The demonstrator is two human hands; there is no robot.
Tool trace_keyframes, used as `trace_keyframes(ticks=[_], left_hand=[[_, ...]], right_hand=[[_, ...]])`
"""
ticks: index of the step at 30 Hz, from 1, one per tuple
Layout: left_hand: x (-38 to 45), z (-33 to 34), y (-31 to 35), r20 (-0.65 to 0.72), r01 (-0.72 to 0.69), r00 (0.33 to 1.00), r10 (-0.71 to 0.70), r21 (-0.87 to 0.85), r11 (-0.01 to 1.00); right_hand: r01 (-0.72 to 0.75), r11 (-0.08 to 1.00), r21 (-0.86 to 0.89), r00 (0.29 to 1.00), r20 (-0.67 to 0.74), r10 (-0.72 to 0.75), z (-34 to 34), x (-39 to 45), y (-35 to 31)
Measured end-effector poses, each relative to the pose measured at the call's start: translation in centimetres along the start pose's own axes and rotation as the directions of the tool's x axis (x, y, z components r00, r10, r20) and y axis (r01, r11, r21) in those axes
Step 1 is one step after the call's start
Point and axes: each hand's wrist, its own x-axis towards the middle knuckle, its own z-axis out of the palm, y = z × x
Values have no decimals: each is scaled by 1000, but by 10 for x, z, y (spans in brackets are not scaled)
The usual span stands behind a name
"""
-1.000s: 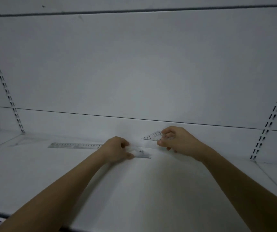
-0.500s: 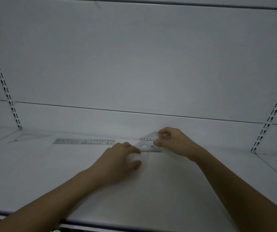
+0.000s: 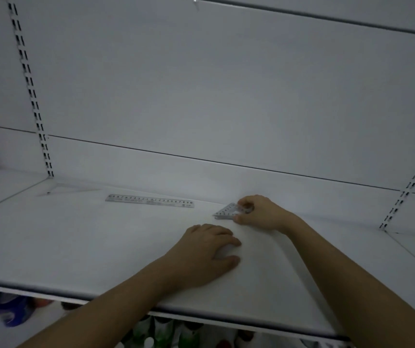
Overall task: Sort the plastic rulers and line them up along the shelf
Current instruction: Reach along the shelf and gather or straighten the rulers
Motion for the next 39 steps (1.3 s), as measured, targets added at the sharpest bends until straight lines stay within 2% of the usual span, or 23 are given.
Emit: trace_keyframes(ticks=[7,10,16,19,26,32,39], left_hand=[[0,-2,0,-11,-7,1000,7,3,1000],[-1,0,2,7,-9,1000,9,11,1000],[8,-10,23,51,114,992,-118,72,991],[24,-9,51,68,160,984,-162,39,986],[49,9,153,112,100,989,-99,-3,995],[55,47,279,116,37,993,-32,-36,999],[70,82,431,95,-102,990,105,-32,994]], right_hand=[[-106,994,29,984,-143,109,4,-31,4],[-158,987,12,977,-144,158,6,-57,11],[-211,977,-15,971,-121,208,-8,-107,27],[-243,970,-20,961,-140,238,-20,-135,38],[-305,952,-32,930,-223,291,-56,-217,88],[-351,936,17,903,-258,343,-85,-325,158],[-455,887,73,831,-324,453,-133,-453,246]])
